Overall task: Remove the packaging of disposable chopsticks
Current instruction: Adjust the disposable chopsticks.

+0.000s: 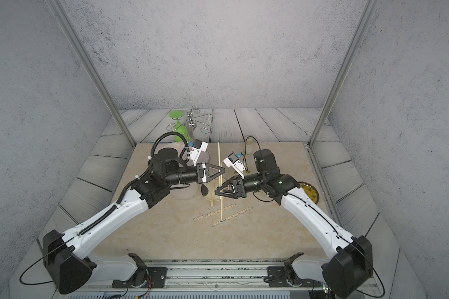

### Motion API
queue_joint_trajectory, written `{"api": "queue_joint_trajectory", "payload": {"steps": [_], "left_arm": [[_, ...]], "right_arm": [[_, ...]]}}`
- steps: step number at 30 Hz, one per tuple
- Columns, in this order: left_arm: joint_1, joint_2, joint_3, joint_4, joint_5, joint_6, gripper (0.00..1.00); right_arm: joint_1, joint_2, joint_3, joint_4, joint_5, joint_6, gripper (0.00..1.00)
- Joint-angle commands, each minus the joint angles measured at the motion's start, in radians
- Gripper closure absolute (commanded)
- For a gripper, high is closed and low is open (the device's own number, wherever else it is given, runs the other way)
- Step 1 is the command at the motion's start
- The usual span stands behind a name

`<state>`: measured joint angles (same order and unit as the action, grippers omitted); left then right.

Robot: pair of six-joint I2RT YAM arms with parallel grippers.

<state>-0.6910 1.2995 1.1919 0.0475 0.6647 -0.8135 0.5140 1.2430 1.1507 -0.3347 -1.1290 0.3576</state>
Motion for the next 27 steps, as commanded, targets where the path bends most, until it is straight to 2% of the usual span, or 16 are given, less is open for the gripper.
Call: {"api": "queue_joint_trajectory", "payload": {"steps": [1, 7, 15, 22, 25, 27], "left_arm": [[0.003, -0.052, 0.026, -0.022, -0.082, 0.006, 1.0], [0.004, -0.081, 0.025, -0.043, -0.138, 0.014, 1.0], [0.004, -0.091, 0.021, -0.033, -0.172, -0.002, 1.0], [0.006, -0.107, 0.021, -0.024, -0.188, -0.023, 1.0], [0.007, -0.11, 0.02, -0.017, -0.189, -0.035, 1.0], [0.008, -0.112, 0.017, -0.014, -0.191, -0.041, 1.0]], "right_arm": [[0.003, -0.079, -0.032, 0.012, 0.074, -0.003, 0.52], [0.006, -0.082, -0.058, 0.02, 0.019, 0.018, 0.54], [0.049, -0.071, -0.07, 0.014, 0.005, 0.011, 0.59], [0.056, -0.074, -0.1, 0.006, 0.033, 0.006, 0.7], [0.059, -0.071, -0.098, 0.008, 0.037, 0.009, 0.7], [0.064, -0.071, -0.097, 0.012, 0.041, 0.01, 0.79]]}}
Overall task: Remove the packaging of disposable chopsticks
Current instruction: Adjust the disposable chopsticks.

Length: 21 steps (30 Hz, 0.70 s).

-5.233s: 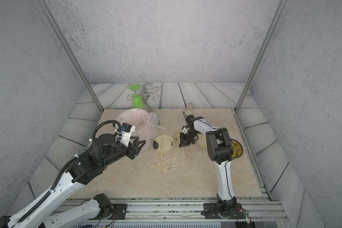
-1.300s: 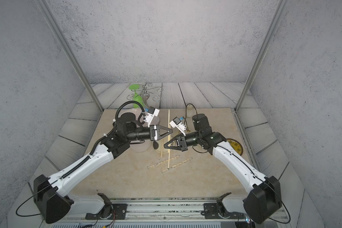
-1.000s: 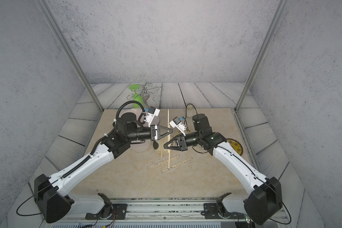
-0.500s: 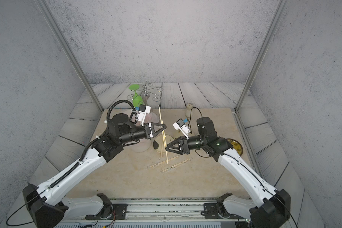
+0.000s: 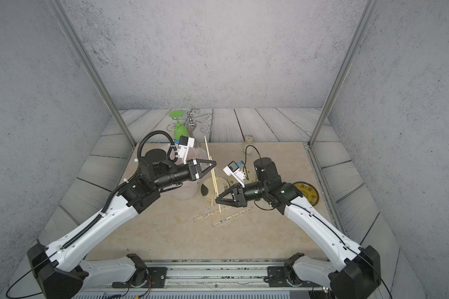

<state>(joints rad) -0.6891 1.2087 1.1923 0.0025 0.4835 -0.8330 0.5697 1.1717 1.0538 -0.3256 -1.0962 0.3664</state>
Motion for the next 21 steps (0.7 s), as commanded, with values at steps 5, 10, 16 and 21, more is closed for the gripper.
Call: {"api": "queue_joint_trajectory", "payload": {"steps": [5, 10, 16, 21], "left_arm": [[0.011, -0.031, 0.007, 0.046, -0.017, -0.034, 1.0], [0.02, -0.053, -0.015, 0.07, -0.04, -0.052, 1.0], [0.028, -0.058, -0.051, 0.129, -0.028, -0.072, 0.93], [0.028, -0.049, -0.085, 0.219, -0.006, -0.099, 0.87]], "right_arm": [[0.012, 0.004, -0.01, 0.038, 0.029, 0.045, 1.0], [0.013, -0.001, -0.02, 0.051, 0.074, 0.102, 1.0], [0.014, -0.006, -0.026, 0.136, 0.092, 0.212, 1.0], [0.032, 0.007, -0.01, 0.175, 0.092, 0.268, 1.0]]}}
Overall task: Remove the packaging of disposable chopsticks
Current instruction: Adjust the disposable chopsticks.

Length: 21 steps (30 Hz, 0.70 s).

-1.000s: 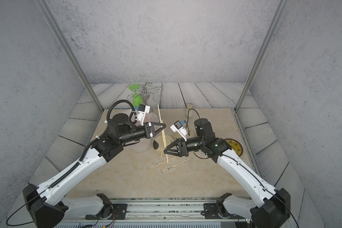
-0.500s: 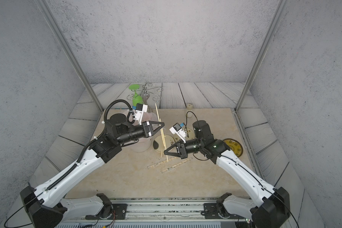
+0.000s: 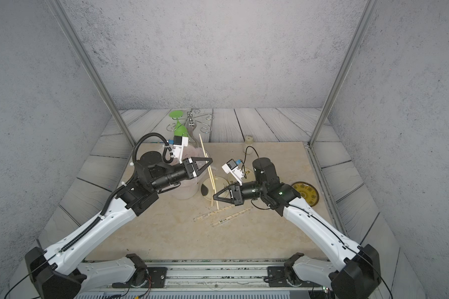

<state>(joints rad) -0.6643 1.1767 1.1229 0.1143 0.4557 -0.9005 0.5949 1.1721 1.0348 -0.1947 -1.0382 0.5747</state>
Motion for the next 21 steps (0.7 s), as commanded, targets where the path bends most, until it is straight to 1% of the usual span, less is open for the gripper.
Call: {"api": "queue_joint_trajectory", "payload": {"steps": [1, 3, 6, 7, 9, 14, 16, 18, 19, 21], "left_arm": [[0.003, -0.015, -0.02, 0.124, 0.023, -0.036, 0.85], [0.004, -0.016, -0.023, 0.136, 0.023, -0.031, 0.83], [0.005, -0.025, -0.016, 0.122, 0.016, 0.003, 0.83], [0.006, -0.028, -0.015, 0.115, 0.011, 0.013, 0.85], [0.005, -0.033, -0.011, 0.11, 0.009, 0.022, 1.0], [0.007, -0.036, -0.044, 0.141, -0.021, -0.034, 1.0], [0.009, -0.032, -0.052, 0.148, -0.029, -0.053, 1.0], [0.009, -0.032, -0.052, 0.141, -0.036, -0.063, 0.9], [0.01, -0.032, -0.055, 0.141, -0.037, -0.069, 0.88], [0.01, -0.028, -0.053, 0.141, -0.025, -0.076, 0.88]], "right_arm": [[0.013, 0.011, 0.014, 0.036, 0.035, 0.057, 1.0], [0.026, 0.017, 0.023, 0.02, 0.039, 0.052, 1.0], [0.044, 0.024, 0.03, -0.012, 0.048, 0.033, 1.0], [0.049, 0.024, 0.029, -0.018, 0.053, 0.029, 1.0], [0.057, 0.022, 0.026, -0.015, 0.061, 0.032, 1.0], [0.067, 0.009, -0.011, 0.065, 0.092, 0.092, 1.0], [0.067, 0.01, -0.012, 0.066, 0.104, 0.094, 1.0], [0.066, 0.002, -0.01, 0.061, 0.131, 0.096, 1.0], [0.067, -0.003, -0.01, 0.064, 0.146, 0.102, 1.0], [0.067, -0.009, -0.01, 0.083, 0.172, 0.129, 1.0]]}}
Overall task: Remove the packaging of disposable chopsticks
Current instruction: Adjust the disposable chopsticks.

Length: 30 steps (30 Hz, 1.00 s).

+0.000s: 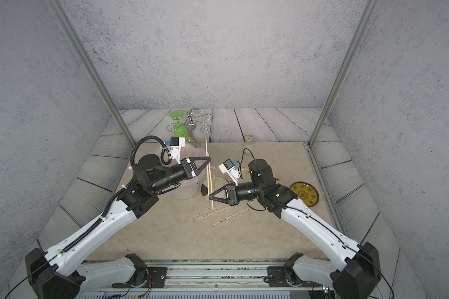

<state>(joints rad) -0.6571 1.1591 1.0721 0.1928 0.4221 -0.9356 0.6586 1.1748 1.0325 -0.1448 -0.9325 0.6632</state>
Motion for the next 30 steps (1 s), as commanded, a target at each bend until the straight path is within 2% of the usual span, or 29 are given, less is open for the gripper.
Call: {"api": "queue_joint_trajectory", "payload": {"steps": [1, 4, 13, 24, 30], "left_arm": [[0.003, -0.006, -0.001, 0.064, 0.015, -0.046, 0.89], [0.003, 0.006, -0.005, 0.081, 0.045, -0.075, 0.89], [0.003, 0.027, -0.008, 0.004, 0.126, -0.078, 0.88], [0.002, 0.022, -0.03, -0.001, 0.125, -0.088, 0.87], [0.003, 0.025, -0.043, -0.024, 0.14, -0.047, 0.86]], "right_arm": [[0.003, -0.009, -0.008, 0.046, 0.07, 0.051, 1.0], [0.003, 0.003, 0.015, 0.05, 0.077, 0.053, 1.0], [0.003, 0.058, 0.152, -0.155, 0.068, -0.093, 1.0], [0.003, 0.072, 0.137, -0.091, 0.083, -0.043, 1.0], [0.003, 0.075, 0.153, -0.096, 0.072, -0.035, 1.0]]}}
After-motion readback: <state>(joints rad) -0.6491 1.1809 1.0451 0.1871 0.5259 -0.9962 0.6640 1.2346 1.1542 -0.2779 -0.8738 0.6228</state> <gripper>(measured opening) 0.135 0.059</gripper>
